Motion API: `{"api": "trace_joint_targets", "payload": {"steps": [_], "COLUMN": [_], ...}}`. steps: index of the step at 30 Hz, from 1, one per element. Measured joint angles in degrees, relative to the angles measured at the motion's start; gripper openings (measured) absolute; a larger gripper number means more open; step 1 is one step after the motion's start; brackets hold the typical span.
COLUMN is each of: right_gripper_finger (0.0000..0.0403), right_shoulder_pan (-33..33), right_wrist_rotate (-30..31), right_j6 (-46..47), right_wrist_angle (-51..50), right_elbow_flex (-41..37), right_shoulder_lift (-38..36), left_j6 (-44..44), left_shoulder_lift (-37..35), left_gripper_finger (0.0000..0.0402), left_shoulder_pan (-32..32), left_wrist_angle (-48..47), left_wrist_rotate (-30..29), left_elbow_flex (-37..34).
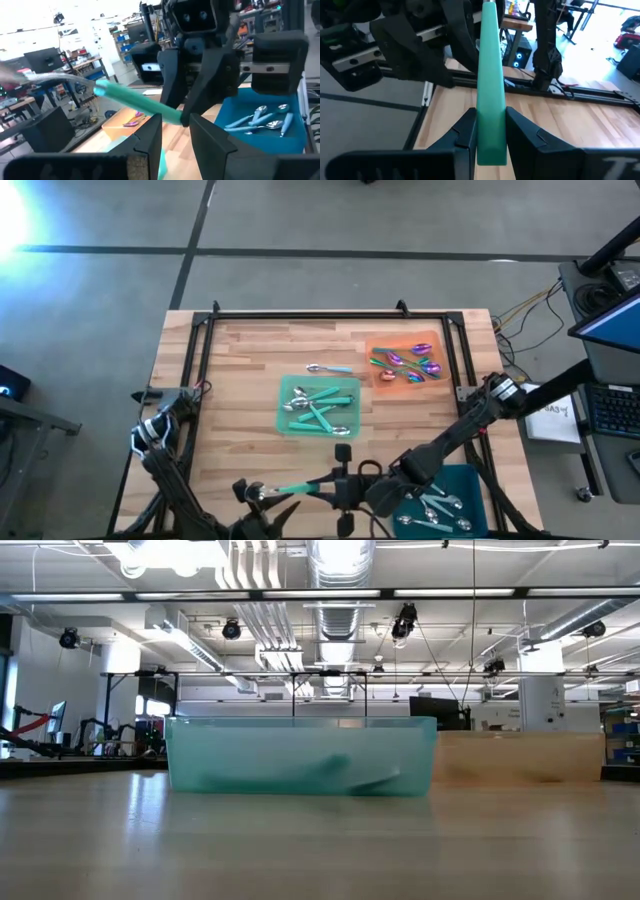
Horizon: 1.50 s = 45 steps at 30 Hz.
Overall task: Sort silverware by color (type)
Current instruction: Put the green spoon into the green bin
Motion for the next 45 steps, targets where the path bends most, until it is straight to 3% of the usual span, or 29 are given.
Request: {"api": "trace_joint_targets", "payload": {"steps": [12,16,25,45], "right_gripper_finger": [0.0067,0.0067,0.0067,0.0067], "right_shoulder_pan": [-0.2,0.0,0.1,-0.2], "right_wrist_rotate": [-1.0,2.4,2.9,4.2], "right_j6": [-1.2,-3.2,-7.6,-17.4], "right_wrist_angle": [2.3,1.7,5.2,5.3], "right_elbow_flex": [0.1,0.1,0.1,0.3], "right_shoulder_lift": [0.0,-0.6,-3.1,-4.8], "left_j6": [-0.1,-0.1,-0.2,-0.1], "left_shoulder_lift": [0.0,0.0,-0.1,-0.1], "left_gripper_finger": [0.0084,0.0084,0.0084,0.0085], "left_shoulder_pan": [1.8,1.7,1.6,5.4], "left_wrist_angle": [-5.6,-5.8,-7.3,-17.1], "left_wrist_rotate": [0.1,-0.3,-0.5,0.6], "left_elbow_flex": [7.5,7.5,7.9,19.5]}}
